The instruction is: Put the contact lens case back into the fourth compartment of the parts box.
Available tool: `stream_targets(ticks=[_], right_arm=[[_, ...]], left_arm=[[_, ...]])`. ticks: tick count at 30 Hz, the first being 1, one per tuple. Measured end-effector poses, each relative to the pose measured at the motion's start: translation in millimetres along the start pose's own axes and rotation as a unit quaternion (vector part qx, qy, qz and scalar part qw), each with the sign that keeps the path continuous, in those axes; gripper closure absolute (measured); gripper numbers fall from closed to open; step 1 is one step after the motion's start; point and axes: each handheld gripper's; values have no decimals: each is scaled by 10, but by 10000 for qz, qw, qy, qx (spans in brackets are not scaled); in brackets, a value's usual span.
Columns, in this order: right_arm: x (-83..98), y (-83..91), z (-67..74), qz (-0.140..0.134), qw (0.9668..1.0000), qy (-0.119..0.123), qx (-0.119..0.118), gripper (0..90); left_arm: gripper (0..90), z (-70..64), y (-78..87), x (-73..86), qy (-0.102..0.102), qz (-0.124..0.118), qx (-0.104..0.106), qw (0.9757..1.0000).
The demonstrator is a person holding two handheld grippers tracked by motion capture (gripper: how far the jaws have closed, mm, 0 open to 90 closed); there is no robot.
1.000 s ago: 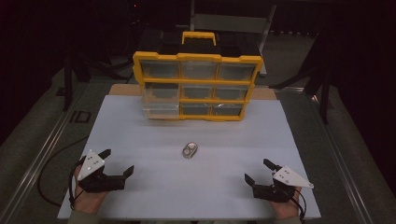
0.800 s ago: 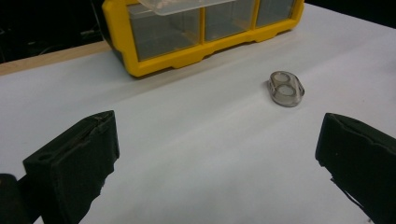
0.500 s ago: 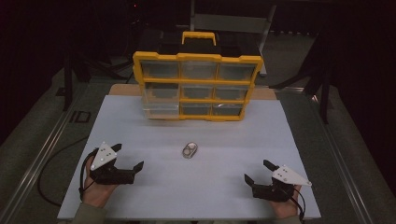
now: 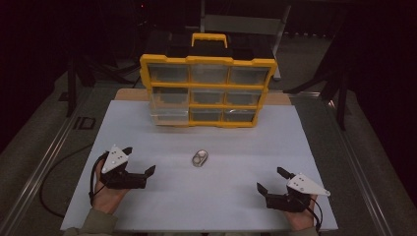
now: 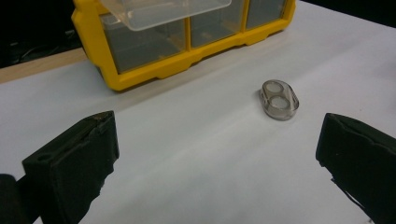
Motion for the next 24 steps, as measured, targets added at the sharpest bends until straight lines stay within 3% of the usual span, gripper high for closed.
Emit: stream_targets(ticks=[8,24], right_arm=[[-39,-9,-1,-47,10000,58,5,77],[-11,-20,14,-16,9999,2,101,77]], left_arm=[[2,-35,-102,-100,-116,39,116,9999],[1,-131,-335,-328,-303,373,269,9985]])
Point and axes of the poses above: each handheld gripper's, and its own axes: y roughly backward along the jaws, x roughly out of its underside, z roughly to its left, and after that the axes turned 7 degrees about -y, right-handed
